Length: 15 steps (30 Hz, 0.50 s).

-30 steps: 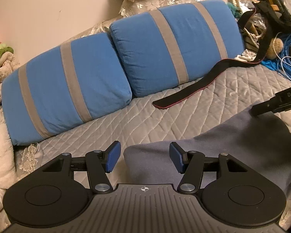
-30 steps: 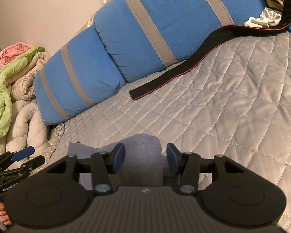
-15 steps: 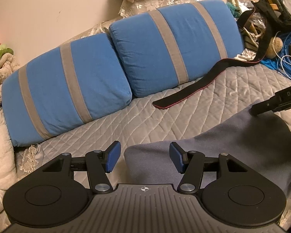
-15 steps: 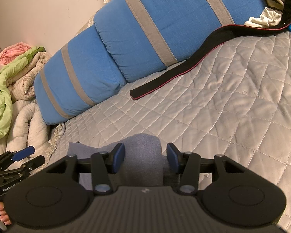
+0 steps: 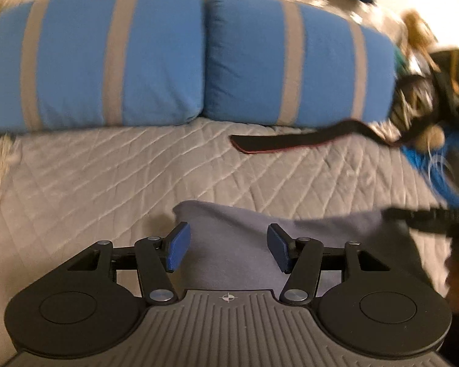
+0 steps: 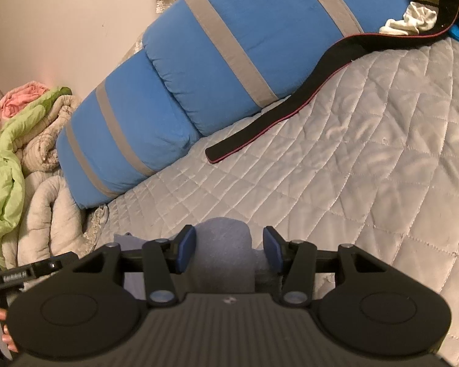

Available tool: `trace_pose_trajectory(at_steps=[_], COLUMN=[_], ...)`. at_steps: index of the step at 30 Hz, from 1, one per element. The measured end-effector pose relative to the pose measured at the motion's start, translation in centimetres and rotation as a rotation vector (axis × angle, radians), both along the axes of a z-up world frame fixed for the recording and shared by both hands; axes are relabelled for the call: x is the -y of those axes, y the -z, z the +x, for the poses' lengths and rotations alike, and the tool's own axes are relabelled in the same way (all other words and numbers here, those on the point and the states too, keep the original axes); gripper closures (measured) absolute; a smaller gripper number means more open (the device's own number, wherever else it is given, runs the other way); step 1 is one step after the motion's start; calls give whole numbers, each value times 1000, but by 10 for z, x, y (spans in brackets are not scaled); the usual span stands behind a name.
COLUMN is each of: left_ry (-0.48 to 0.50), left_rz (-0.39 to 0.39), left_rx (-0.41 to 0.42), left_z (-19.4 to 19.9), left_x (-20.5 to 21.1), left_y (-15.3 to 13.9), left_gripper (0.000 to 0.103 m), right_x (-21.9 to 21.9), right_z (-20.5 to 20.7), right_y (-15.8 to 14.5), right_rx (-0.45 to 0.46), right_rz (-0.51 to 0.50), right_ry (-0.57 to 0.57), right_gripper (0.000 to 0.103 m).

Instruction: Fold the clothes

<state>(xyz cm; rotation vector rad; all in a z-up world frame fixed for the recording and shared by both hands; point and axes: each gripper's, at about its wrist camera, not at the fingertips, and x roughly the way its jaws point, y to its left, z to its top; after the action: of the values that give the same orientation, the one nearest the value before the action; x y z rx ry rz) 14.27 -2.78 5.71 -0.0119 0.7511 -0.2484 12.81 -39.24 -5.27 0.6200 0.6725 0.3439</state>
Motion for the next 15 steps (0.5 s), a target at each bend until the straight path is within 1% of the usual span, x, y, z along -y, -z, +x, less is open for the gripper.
trace_pose_trajectory(at_steps=[2,3,4,5,6,7,10,15], left_ry=[-34,-51,-66,-57,-65,-73,-87,-85], left_rz=[-23,-30,-37,-28,-38,-49,-65,-49], left_rx=[-16,-22,-29,-23,-35,-44,-64,-74], left_z=[6,9,12,15,17,19,24,26], left_x=[-11,-16,-20,-24,-27,-30,-34,-32], left_y=[1,2,3,4,5,6,8,11], left_gripper=[49,49,49,49,49,49,49,49], right_x=[-1,-2,-2,-2,-1,1,3,8], right_z=[2,3,3,3,3,2,-2,-5], right_y=[0,1,1,2,3,2,0,-3], right_rx=[-4,-5,-5,-10,-8,-1,21,42], right_rz=[-8,-15,-14,-3,4,5,12,23], right_ry=[0,-3,-7,-15,-11,-6,4,32], right_gripper=[47,54,74,82,85,88,90,90])
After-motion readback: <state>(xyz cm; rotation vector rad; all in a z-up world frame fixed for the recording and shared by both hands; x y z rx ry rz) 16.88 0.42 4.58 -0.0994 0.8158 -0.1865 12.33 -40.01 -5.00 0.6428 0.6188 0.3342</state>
